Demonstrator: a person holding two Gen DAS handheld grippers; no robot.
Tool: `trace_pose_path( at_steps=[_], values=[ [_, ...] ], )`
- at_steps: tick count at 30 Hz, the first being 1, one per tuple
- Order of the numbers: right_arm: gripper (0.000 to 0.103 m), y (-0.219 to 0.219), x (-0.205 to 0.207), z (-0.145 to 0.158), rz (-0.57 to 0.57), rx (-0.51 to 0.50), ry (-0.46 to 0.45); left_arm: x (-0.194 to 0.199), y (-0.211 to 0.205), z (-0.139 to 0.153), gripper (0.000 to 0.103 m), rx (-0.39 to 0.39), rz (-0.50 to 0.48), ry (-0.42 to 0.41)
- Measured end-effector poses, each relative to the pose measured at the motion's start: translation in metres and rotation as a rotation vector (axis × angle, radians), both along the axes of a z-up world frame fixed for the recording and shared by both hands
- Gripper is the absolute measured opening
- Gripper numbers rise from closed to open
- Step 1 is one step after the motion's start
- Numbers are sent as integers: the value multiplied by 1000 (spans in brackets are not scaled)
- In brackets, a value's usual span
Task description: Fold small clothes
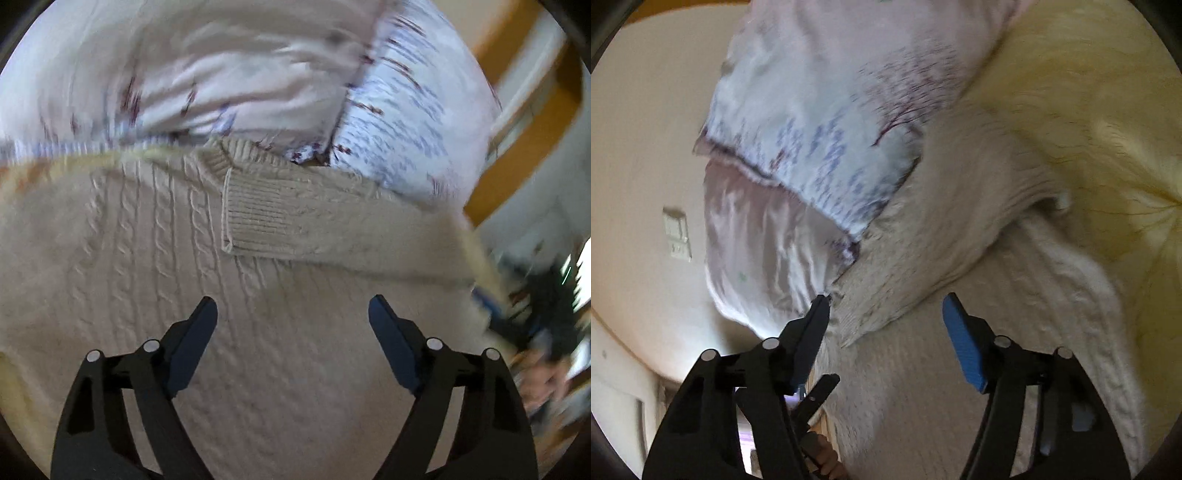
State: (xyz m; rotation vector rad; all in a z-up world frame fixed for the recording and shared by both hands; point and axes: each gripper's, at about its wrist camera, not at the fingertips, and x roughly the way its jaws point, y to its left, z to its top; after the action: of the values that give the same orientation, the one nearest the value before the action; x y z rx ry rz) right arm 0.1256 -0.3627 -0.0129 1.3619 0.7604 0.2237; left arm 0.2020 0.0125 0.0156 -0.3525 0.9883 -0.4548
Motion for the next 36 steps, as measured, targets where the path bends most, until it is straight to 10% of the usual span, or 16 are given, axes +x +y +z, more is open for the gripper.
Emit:
trace_pose_path(
  at_steps=[16, 22, 32, 36],
  values=[
    [49, -31, 18, -34, -167, 0, 78, 42, 15, -35, 40, -330, 255, 205],
    [43, -34, 17, -38, -184, -9, 81, 56, 25, -44, 9, -344, 323, 217],
    [38, -25, 18, -32, -165, -48, 81, 33, 42, 12, 7, -271, 231, 52],
    [8, -13, 16, -21, -150, -140, 41, 26, 61, 12, 7, -215, 232, 45]
  ],
)
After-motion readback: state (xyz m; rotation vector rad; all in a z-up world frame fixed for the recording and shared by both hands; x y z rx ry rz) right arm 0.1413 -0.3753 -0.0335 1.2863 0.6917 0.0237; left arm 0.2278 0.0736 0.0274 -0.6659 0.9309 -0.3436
